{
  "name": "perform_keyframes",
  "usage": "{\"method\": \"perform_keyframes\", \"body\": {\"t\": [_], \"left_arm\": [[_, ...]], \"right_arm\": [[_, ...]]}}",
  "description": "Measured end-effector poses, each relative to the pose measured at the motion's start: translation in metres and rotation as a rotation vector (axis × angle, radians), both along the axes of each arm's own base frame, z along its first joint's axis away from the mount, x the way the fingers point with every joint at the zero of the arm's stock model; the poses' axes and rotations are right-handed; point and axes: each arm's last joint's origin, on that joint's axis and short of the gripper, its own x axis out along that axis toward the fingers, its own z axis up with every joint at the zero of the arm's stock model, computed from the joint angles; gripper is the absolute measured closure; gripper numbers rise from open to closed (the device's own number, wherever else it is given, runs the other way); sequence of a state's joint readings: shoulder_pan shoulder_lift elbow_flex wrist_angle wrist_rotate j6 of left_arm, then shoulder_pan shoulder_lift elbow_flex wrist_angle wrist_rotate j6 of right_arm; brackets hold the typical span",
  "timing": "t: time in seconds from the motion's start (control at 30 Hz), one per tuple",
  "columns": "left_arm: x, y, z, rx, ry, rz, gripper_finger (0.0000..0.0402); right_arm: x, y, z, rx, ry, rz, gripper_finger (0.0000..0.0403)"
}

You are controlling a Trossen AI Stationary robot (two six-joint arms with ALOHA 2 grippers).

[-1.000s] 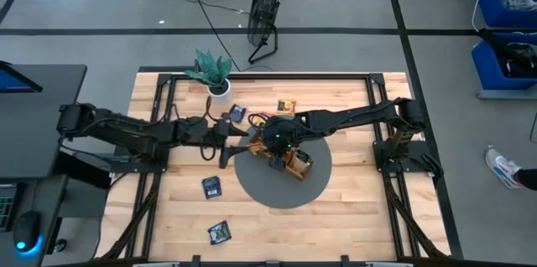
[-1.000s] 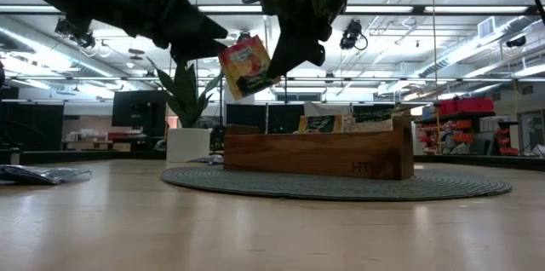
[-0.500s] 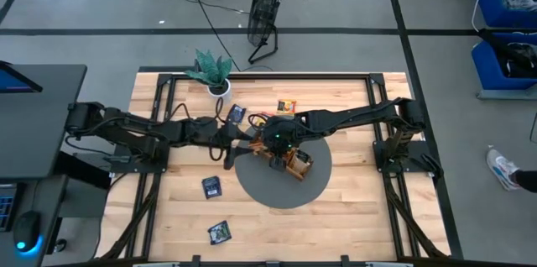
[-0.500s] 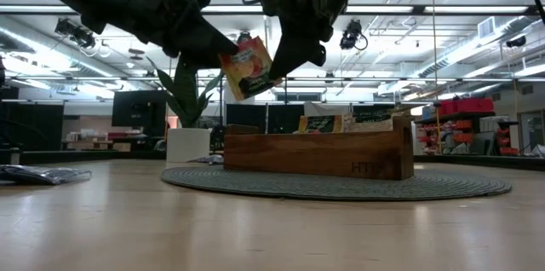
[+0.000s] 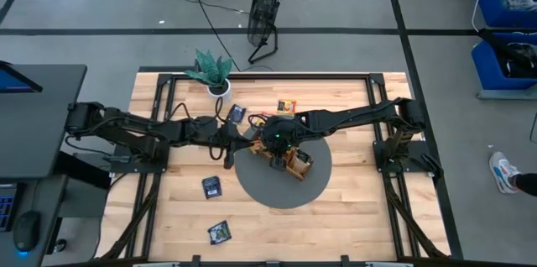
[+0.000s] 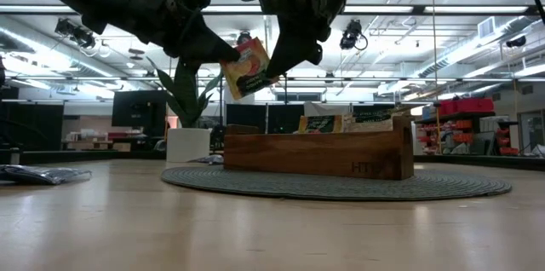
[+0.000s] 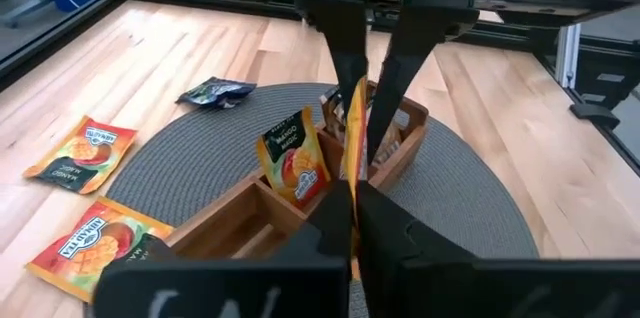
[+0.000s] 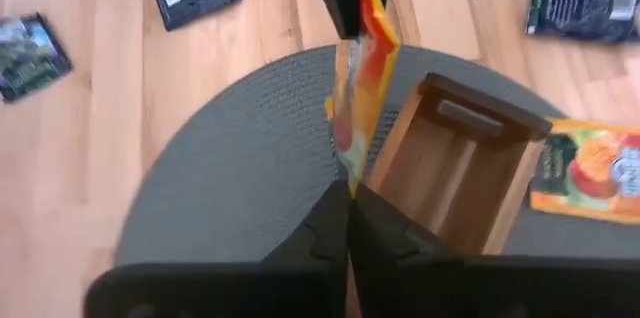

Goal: Pick & Place Tea
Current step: Put the orange tea bag into the middle section of the wooden organizer

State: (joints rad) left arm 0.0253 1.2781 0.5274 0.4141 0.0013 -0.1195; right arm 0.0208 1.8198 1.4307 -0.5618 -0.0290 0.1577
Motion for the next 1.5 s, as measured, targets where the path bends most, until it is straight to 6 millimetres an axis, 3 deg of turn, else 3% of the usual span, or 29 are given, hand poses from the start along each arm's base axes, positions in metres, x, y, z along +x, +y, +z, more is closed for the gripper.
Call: {"method": "perform_keyframes", "body": {"t": [0.33, 0.53, 0.77, 0.93, 1.1, 1.5], "left_arm": [[-0.008, 0.001, -0.009, 0.02, 0.014, 0.051, 0.0399], [-0.029, -0.005, -0.009, 0.026, -0.132, 0.069, 0.04], [-0.06, -0.015, -0.011, 0.04, -0.302, 0.09, 0.04], [-0.077, -0.022, -0.014, 0.068, -0.427, 0.074, 0.04], [-0.082, -0.026, -0.013, 0.093, -0.495, 0.047, 0.04], [-0.085, -0.032, -0.003, 0.145, -0.601, 0.009, 0.04]], "right_arm": [[-0.002, 0.024, 0.001, -0.174, -0.022, 0.002, 0.029], [-0.011, 0.039, -0.016, -0.266, -0.136, -0.015, 0.0249], [-0.033, 0.056, -0.012, -0.319, -0.418, -0.078, 0.0241], [-0.041, 0.058, -0.024, -0.293, -0.536, -0.088, 0.0241], [-0.045, 0.053, -0.033, -0.287, -0.684, -0.111, 0.0241], [-0.044, 0.048, -0.019, -0.319, -0.911, -0.031, 0.024]]}}
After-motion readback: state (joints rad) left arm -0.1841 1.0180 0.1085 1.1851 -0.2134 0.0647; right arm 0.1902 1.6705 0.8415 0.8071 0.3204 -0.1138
